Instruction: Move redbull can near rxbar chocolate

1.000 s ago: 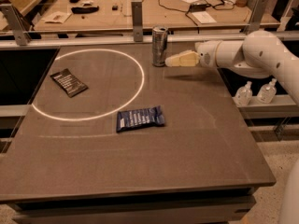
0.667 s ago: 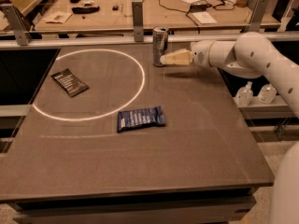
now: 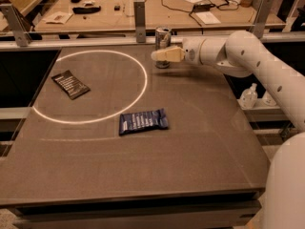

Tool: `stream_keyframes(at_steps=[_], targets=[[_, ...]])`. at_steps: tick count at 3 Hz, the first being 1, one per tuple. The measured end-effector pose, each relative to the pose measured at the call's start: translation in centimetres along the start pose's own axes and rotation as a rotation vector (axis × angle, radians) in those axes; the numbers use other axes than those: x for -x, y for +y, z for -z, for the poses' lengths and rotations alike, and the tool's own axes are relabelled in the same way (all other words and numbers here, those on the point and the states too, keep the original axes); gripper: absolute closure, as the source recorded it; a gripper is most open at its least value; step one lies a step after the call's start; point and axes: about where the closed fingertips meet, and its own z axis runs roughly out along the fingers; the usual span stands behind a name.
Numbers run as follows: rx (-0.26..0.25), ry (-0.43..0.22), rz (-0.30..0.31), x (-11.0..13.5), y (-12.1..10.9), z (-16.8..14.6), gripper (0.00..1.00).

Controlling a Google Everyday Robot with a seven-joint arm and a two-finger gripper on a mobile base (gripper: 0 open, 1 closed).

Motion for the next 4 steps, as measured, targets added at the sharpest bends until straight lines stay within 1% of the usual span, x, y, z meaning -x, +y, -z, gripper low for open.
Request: stream_keyframes(at_steps=[1,2,3,4], targets=[[0.028,-0.032,0.056,1.0,0.9,-1.2,0.00],[0.058,-0.039,0.102,1.3,1.7,-2.2,0.18],[0.084,-0.036,0.121,1.3,2.1,-2.6,0.41],[0.101,-0.020,0.124,1.1,2.0,-2.4,0.63]])
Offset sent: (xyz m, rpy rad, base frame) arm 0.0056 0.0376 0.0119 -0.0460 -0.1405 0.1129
